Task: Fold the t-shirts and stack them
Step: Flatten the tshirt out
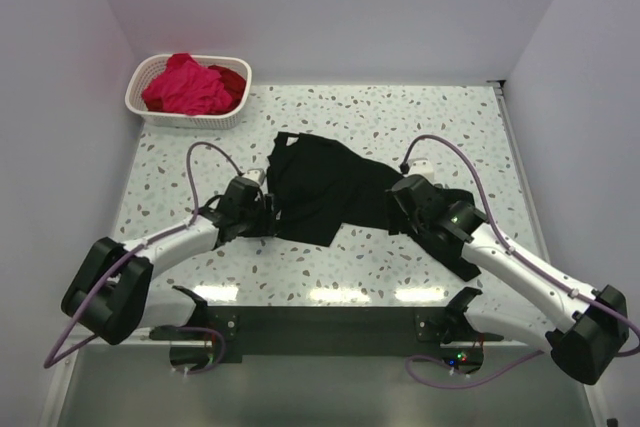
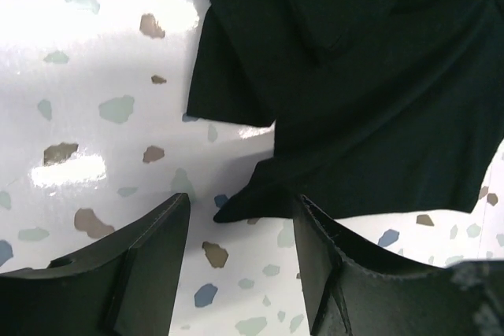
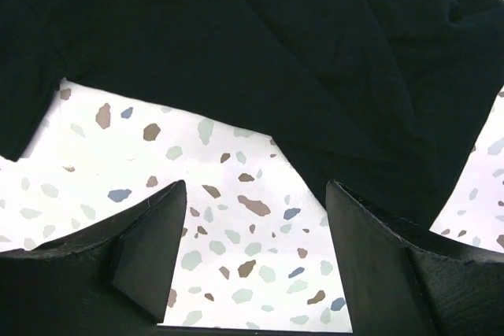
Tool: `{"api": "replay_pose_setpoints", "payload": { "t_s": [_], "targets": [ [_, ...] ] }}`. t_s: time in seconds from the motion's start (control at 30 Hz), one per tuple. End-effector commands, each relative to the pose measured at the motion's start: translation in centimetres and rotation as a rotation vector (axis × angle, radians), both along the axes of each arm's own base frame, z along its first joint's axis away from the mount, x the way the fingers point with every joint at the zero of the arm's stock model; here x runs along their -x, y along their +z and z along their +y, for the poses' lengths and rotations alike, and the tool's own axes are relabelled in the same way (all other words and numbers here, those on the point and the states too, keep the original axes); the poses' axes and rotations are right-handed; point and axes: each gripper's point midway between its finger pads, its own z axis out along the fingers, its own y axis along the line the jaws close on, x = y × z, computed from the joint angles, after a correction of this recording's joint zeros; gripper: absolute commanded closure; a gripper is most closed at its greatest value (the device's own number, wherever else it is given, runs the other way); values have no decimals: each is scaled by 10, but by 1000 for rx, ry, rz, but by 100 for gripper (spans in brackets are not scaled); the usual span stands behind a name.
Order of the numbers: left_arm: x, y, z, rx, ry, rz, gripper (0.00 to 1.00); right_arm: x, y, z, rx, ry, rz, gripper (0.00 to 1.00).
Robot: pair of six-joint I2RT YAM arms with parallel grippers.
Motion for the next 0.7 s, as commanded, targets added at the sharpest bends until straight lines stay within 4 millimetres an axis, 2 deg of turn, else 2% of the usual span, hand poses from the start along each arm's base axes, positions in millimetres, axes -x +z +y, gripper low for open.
{"api": "replay_pose_setpoints", "payload": {
  "t_s": [0.0, 0.1, 0.23, 0.33, 0.4, 0.43, 0.47, 0.57, 0.63, 0.67],
  "targets": [
    [-26, 16, -14, 38, -3, -93, 41, -4, 2, -4, 0, -25, -33, 25],
    [-27, 12, -19, 41, -17, -86, 45, -4, -1, -3, -6, -23, -25, 26],
    [-17, 7, -24, 57, -35, -33, 51, -3, -2, -3, -5, -22, -17, 26],
    [-7, 8, -26, 71, -42, -4, 60, -4, -1, -4, -1, -29, -18, 26],
    [-2, 10, -26, 85, -40, 5, 70, -5, -3, -6, 6, -37, -12, 26],
    [0, 16, -26, 96, -37, -6, 74, -5, -6, -7, 15, -44, -1, 26],
    [2, 18, -24, 96, -34, -12, 85, -6, -6, -9, 17, -59, 5, 26],
    [-2, 36, -16, 85, -7, -66, 100, -9, -17, -22, 36, -127, 48, 27],
    [-5, 47, -6, 42, 8, -94, 100, -11, -25, -31, 28, -170, 81, 31],
    [-15, 58, 1, 28, 30, -128, 100, -13, -31, -38, -5, -202, 118, 33]
  ]
}}
